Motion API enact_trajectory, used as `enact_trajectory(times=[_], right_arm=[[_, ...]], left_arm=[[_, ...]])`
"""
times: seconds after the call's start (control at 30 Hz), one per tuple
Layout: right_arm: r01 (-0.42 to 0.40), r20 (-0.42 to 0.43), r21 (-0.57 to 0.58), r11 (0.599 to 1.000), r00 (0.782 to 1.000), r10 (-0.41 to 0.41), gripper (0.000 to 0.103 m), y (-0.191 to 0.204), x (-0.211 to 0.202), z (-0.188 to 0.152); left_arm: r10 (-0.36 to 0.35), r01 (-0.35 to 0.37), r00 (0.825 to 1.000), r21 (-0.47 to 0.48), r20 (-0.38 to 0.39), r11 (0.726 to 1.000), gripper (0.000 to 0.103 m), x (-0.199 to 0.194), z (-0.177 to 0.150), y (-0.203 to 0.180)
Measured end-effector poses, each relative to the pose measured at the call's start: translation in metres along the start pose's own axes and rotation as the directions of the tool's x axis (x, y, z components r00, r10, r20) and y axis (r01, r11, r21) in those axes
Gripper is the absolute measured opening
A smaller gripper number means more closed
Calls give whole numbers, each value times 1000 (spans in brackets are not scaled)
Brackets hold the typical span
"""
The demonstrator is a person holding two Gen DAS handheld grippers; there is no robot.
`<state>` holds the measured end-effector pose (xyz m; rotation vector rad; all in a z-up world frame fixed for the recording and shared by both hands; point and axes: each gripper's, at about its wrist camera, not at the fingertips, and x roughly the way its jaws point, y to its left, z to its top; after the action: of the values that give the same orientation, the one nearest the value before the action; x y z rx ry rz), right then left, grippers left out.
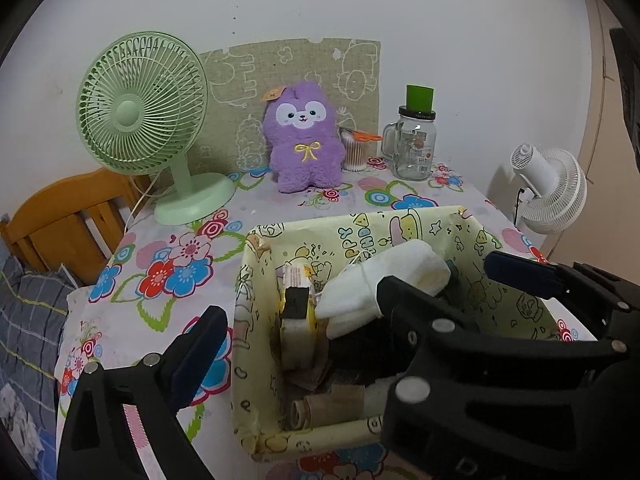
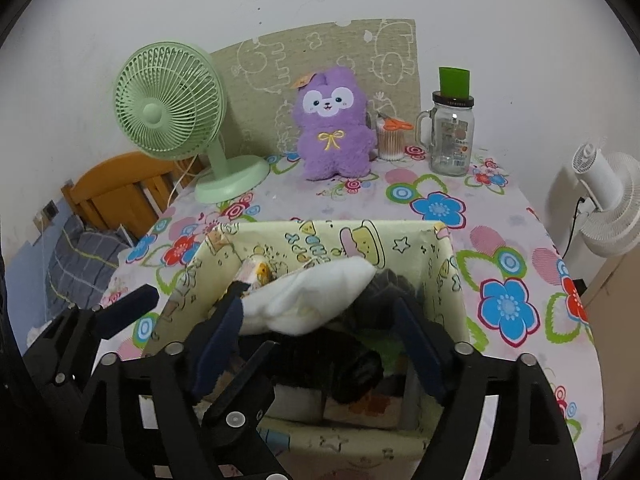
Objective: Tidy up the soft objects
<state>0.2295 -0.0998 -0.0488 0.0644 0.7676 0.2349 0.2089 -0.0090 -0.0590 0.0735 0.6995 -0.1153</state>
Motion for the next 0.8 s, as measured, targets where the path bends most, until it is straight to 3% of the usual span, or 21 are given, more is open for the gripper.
enact_trajectory(times=[0.23,0.8], right_arm=[[57,27,-13,998,998,-57,98,0,-21,-6],[86,99,17,996,991,-88,99,-16,-84,-23]], left_arm=[[-22,23,1000,-27,11,999,103,-13,-4,0],[-6,8,998,-39,67,999,103,-64,-14,-10]])
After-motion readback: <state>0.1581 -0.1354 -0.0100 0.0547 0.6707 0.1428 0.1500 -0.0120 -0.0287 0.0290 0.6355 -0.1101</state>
